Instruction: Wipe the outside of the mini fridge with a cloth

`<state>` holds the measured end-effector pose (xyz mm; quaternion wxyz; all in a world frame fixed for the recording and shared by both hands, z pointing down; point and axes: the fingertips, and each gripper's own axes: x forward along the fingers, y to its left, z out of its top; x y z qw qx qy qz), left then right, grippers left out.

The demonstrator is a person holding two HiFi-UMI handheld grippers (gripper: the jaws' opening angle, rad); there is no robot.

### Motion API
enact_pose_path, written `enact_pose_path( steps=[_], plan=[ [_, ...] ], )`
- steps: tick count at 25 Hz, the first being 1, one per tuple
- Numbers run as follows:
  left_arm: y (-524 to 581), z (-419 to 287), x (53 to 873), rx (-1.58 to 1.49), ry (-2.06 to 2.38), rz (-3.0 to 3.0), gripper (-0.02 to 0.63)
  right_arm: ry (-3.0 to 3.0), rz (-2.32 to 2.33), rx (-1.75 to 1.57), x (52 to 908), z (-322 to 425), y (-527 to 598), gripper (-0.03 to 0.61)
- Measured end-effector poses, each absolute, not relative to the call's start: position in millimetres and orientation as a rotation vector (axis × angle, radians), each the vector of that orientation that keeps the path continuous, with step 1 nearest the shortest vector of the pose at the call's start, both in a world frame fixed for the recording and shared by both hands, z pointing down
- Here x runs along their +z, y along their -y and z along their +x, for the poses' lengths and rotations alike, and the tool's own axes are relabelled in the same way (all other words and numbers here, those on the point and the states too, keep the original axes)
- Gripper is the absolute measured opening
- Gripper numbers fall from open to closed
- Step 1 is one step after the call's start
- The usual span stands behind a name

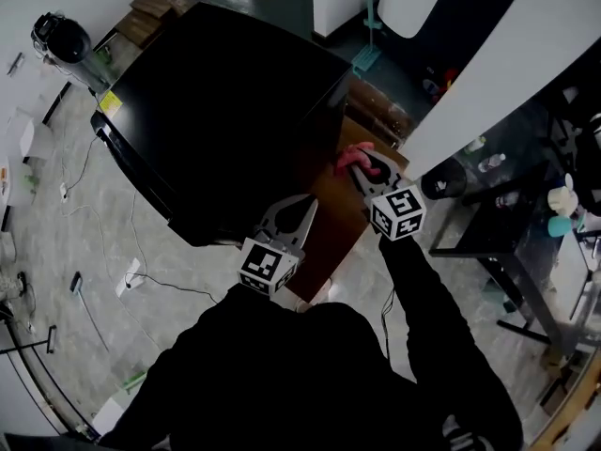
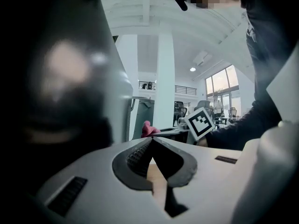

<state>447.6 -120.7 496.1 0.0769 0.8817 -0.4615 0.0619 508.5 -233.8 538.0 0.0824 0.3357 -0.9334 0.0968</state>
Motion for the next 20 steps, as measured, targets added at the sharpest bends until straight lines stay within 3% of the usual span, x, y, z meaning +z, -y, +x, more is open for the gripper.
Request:
enact_pose_path(
  steps=[9,20],
  plan=[
    [45,440,427,0.033,1.207,2.703,0.006,2.938,0.934,0.293,430,505,100,0.097],
    [-23,379,437,0.072,1.131,2.636,0.006,2.895,0.891,0.519,438,443,-3,0.095]
  ],
)
